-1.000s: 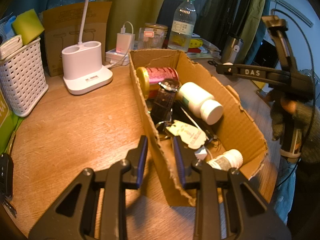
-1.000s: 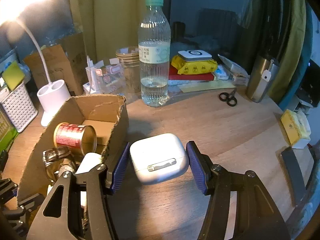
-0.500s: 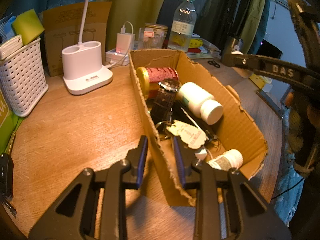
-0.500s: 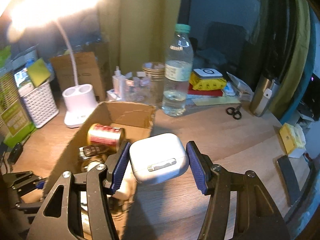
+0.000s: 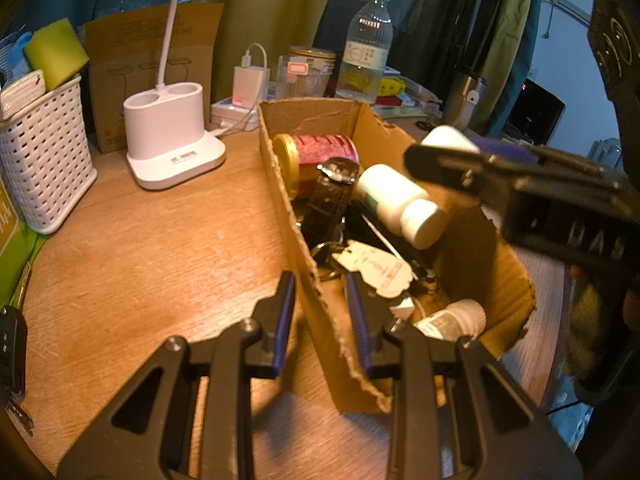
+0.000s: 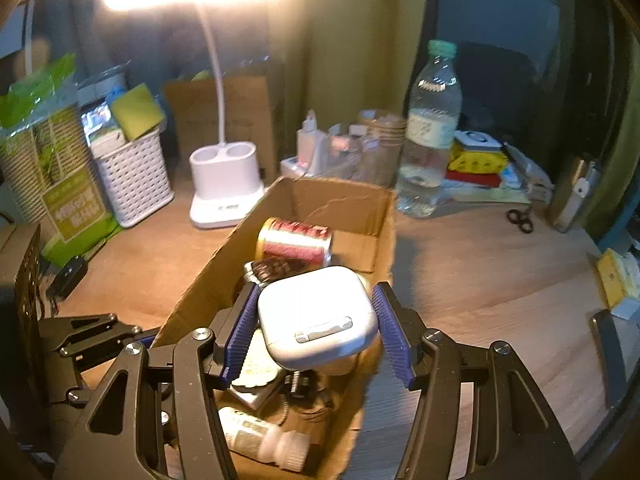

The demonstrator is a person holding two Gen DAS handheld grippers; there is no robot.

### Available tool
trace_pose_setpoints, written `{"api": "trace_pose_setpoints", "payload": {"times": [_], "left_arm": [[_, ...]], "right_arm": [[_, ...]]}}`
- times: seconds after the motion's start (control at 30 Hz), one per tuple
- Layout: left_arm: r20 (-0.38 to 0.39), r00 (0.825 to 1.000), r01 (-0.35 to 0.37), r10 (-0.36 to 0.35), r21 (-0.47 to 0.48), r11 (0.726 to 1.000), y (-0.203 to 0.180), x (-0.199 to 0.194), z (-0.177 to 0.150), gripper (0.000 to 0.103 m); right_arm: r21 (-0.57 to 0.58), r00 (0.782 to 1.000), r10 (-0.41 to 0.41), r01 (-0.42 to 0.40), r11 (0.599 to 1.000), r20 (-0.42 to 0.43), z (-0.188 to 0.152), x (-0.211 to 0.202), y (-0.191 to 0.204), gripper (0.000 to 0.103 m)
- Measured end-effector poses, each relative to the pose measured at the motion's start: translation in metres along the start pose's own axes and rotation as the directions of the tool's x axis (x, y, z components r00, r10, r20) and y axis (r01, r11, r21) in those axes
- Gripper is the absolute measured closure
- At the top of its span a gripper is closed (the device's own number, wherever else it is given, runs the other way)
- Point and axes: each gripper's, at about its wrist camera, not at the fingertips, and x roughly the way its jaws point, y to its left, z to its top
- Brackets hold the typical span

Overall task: Organize rigid objects
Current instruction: 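Lift the earbud case with the right tool and carry it over the box, then open the right tool to drop the earbud case into the box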

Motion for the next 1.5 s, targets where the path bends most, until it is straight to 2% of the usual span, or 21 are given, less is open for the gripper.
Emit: {"api": "trace_pose_setpoints", "payload": {"times": [0.4,0.7,0.9,1.13,1.5], "left_arm": [[0.000,1.000,0.000,0.000,0.000,1.000,0.000,0.000,0.000,0.075],[0.000,1.000,-0.001,0.001,0.001,1.000,0.000,0.000,0.000,0.075],[0.001,1.000,-0.003,0.003,0.001,1.000,0.001,-0.001,0.001,0.075],[0.002,1.000,-0.006,0.006,0.003,1.000,0.002,-0.002,0.001,0.075],[0.007,1.000,-0.020,0.020,0.007,1.000,0.001,-0.002,0.001,0.074]], "right_arm": [[-0.018,0.994,0.065,-0.067,0.998,-0.083,-0.005,0.022,0.021,0.043],[-0.016,0.990,0.068,-0.070,0.997,-0.121,-0.010,0.029,0.023,0.042],[-0.008,0.992,0.080,-0.081,0.997,-0.097,-0.010,0.023,0.022,0.036],[0.024,0.995,0.054,-0.052,0.998,-0.080,-0.013,0.013,0.013,0.036],[0.085,1.000,-0.012,0.012,0.996,0.001,-0.014,-0.029,-0.008,0.035]]}}
